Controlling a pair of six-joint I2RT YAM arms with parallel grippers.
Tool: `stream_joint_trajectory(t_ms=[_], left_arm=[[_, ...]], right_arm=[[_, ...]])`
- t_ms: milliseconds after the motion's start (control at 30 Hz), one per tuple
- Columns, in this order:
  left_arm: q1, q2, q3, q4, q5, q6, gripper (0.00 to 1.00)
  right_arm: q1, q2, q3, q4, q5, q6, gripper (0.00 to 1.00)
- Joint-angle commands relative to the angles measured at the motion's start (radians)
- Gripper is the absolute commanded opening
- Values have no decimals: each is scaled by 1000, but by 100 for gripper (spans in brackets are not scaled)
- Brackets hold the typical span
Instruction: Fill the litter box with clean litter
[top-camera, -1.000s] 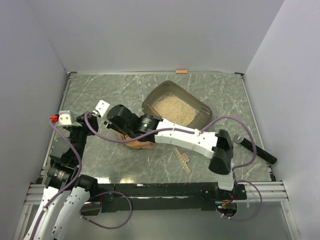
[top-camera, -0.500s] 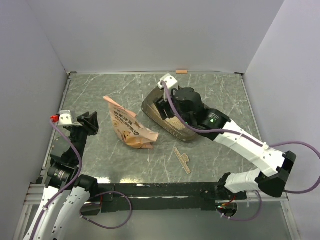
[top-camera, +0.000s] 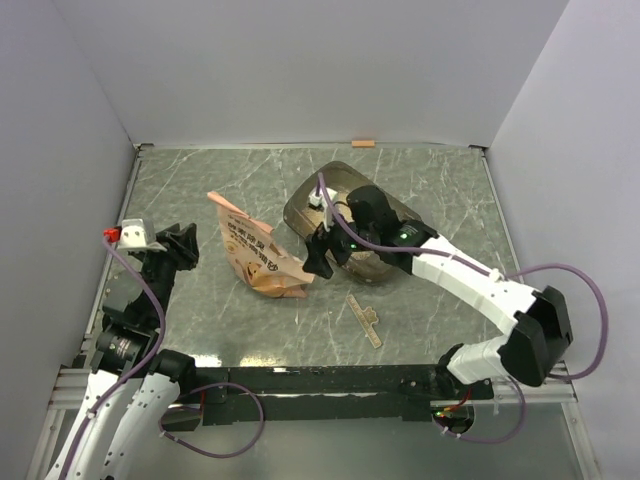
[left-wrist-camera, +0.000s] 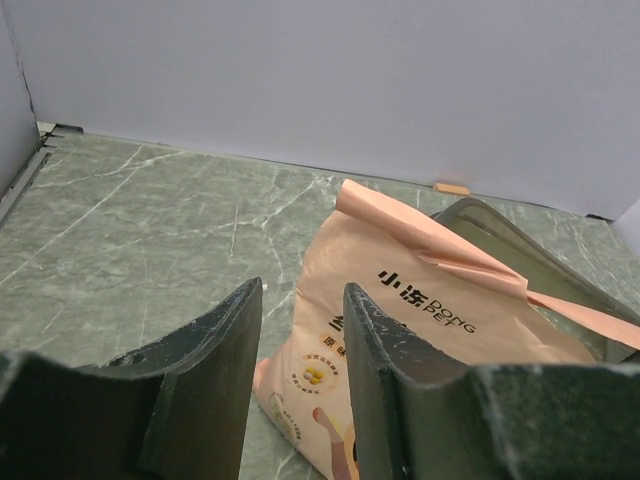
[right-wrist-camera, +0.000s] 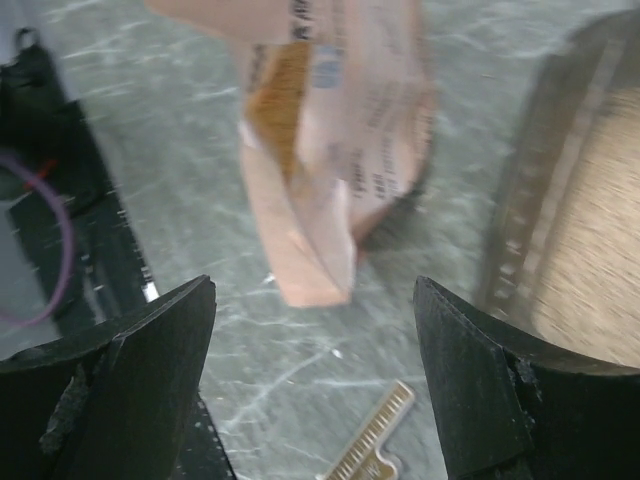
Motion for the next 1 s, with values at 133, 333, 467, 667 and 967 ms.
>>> stream_joint_trajectory(t_ms=[133, 333, 467, 667, 967], left_arm=[[0, 21, 19, 18, 12, -1, 44], [0, 27, 19, 21, 14, 1, 44], [0, 31, 20, 19, 15, 2, 44], [0, 37, 22, 19, 17, 2, 44], [-1, 31, 20, 15, 14, 1, 45]], right_arm=[[-20, 185, 93, 57, -209, -85, 87], [-24, 260, 136, 40, -275, -148, 87], [-24, 261, 119, 44, -316, -152, 80], [-17, 230, 107, 31, -338, -145, 41], [111, 133, 123, -8, 60, -175, 0]])
